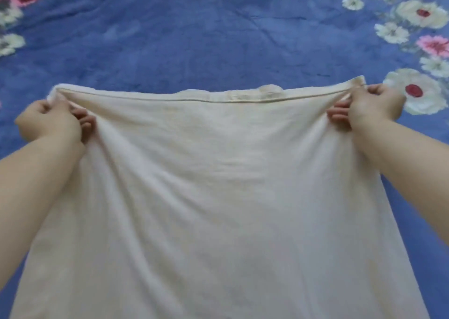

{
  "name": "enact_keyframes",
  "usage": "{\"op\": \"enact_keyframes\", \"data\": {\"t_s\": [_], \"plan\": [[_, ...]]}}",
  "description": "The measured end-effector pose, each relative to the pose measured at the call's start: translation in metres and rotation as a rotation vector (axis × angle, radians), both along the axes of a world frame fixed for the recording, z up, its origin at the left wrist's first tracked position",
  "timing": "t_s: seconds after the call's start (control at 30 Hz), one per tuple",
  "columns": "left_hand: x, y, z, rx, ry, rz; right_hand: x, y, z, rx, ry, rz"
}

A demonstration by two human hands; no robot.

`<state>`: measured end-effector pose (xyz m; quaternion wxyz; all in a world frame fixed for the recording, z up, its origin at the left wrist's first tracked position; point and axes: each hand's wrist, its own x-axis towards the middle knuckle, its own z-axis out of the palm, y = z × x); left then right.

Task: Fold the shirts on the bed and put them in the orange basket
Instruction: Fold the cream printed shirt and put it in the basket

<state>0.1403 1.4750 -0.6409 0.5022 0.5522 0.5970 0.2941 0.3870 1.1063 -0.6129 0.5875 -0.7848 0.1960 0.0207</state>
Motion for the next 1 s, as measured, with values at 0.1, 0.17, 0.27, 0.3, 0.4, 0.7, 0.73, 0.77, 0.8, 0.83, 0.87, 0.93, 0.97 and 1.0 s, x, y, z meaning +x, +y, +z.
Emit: {"op": "enact_keyframes", "data": {"t_s": [0.1,0.17,0.27,0.3,0.4,0.7,0.73,0.77,0.8,0.83,0.87,0.93,0.97,1.0], "plan": [[-0.010,0.017,0.002,-0.062,-0.113,-0.014,0.012,-0.001,0.007,0.098,0.000,-0.023],[-0.009,0.020,0.002,-0.099,-0.141,0.008,0.014,0.002,-0.001,0.159,0.006,0.029],[-0.003,0.000,0.004,0.018,-0.077,-0.114,0.010,0.009,-0.013,0.191,-0.040,0.150],[-0.003,-0.010,0.006,0.104,-0.004,-0.176,0.006,0.013,-0.014,0.115,-0.055,0.227],[0.002,-0.055,0.008,0.473,0.337,-0.538,-0.034,0.030,-0.014,-0.300,-0.195,0.563],[-0.014,-0.039,-0.022,0.586,0.982,-0.755,-0.038,0.021,-0.041,-1.153,-0.305,1.056],[-0.022,-0.036,-0.020,0.552,1.012,-0.728,-0.030,0.007,-0.038,-1.188,-0.225,0.942],[-0.029,-0.041,-0.017,0.530,1.022,-0.703,-0.031,-0.004,-0.035,-1.206,-0.176,0.849],[-0.032,-0.053,-0.015,0.518,1.001,-0.681,-0.037,-0.009,-0.033,-1.217,-0.178,0.788],[-0.034,-0.073,-0.013,0.514,0.953,-0.682,-0.051,-0.008,-0.030,-1.201,-0.221,0.770],[-0.035,-0.098,-0.013,0.534,0.887,-0.709,-0.069,-0.001,-0.030,-1.154,-0.268,0.800],[-0.045,-0.160,-0.013,0.609,0.743,-0.797,-0.122,0.015,-0.035,-1.020,-0.345,0.943],[-0.056,-0.189,-0.011,0.632,0.702,-0.839,-0.154,0.018,-0.036,-0.969,-0.390,1.007],[-0.067,-0.214,-0.013,0.639,0.696,-0.871,-0.184,0.019,-0.039,-0.940,-0.425,1.057]]}}
